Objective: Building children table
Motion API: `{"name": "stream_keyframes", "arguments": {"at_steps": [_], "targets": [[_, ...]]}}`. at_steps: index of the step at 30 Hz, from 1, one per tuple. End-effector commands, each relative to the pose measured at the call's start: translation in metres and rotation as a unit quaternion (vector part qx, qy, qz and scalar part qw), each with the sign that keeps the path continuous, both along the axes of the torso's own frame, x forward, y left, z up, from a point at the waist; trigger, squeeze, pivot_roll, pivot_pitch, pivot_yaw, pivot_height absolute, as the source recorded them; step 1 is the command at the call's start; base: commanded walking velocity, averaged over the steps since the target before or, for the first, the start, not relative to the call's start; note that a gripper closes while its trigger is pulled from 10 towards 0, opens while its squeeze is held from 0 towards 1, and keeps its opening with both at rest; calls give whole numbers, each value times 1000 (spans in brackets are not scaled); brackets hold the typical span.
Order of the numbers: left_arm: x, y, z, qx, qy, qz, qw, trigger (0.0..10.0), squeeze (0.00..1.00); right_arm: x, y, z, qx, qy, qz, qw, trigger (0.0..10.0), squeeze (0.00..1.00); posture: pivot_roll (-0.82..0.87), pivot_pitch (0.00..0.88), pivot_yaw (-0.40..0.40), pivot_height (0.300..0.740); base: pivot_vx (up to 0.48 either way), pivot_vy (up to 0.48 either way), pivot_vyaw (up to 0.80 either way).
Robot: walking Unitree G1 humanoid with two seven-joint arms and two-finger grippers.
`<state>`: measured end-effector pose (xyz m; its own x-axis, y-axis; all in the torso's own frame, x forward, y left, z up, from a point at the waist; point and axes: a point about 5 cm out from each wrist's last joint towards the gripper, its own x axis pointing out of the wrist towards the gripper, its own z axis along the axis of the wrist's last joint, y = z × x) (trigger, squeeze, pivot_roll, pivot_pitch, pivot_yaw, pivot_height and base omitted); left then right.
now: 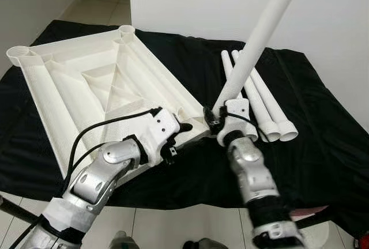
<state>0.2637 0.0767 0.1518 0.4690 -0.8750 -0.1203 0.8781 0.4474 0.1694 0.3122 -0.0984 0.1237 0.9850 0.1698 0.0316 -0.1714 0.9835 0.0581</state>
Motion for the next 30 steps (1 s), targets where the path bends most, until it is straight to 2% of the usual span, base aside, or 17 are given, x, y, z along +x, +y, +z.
{"name": "stream_keyframes", "arguments": {"at_steps": [1, 3, 4, 7, 13, 14, 21, 24, 27, 30], "targets": [[2, -1, 1, 1, -6, 3, 1000, 10000, 0, -4, 8, -1, -5, 2, 20, 1000, 10000, 0, 112, 0, -113, 740, 0, 0, 0], [2, -2, 1, 0, -6, 3, 1000, 10000, 0, -5, 11, 0, -5, -2, 31, 1000, 10000, 0, 112, 0, -113, 740, 0, 0, 0], [3, -2, 1, -1, -6, 4, 1000, 10000, 0, -6, 8, 1, 2, -8, 33, 999, 10000, 1000, 110, 0, -115, 740, 0, 0, 0], [5, -1, 2, -6, -8, 16, 1000, 10000, 0, -4, -5, 8, 7, -28, 17, 999, 10000, 1000, 111, 0, -116, 740, 0, 0, 0], [7, 1, 3, -12, -13, 27, 999, 10000, 0, -10, -13, 15, 6, -57, 20, 998, 10000, 1000, 115, 0, -117, 740, 0, 0, 0], [8, 2, 3, -12, -14, 31, 999, 10000, 0, -14, -14, 16, 13, -63, 21, 998, 10000, 0, 115, 0, -116, 740, 0, 0, 0], [17, 10, 5, -8, -23, 72, 997, 10000, 0, -33, -25, 16, 30, -85, 29, 995, 10000, 0, 112, 0, -109, 740, 0, 0, 0], [27, 19, 2, 10, -26, 115, 993, 10000, 0, -42, -31, 16, 50, -98, 41, 993, 10000, 0, 107, 0, -105, 740, 0, 0, 0], [30, 23, 0, 16, -25, 129, 991, 10000, 0, -46, -33, 15, 54, -99, 44, 993, 10000, 0, 103, 0, -102, 740, 0, 0, 0], [39, 35, -7, 51, -22, 172, 984, 10000, 0, -60, -44, 5, 65, -77, 71, 992, 10000, 0, 99, 4, -98, 740, 0, 0, 0]]}}
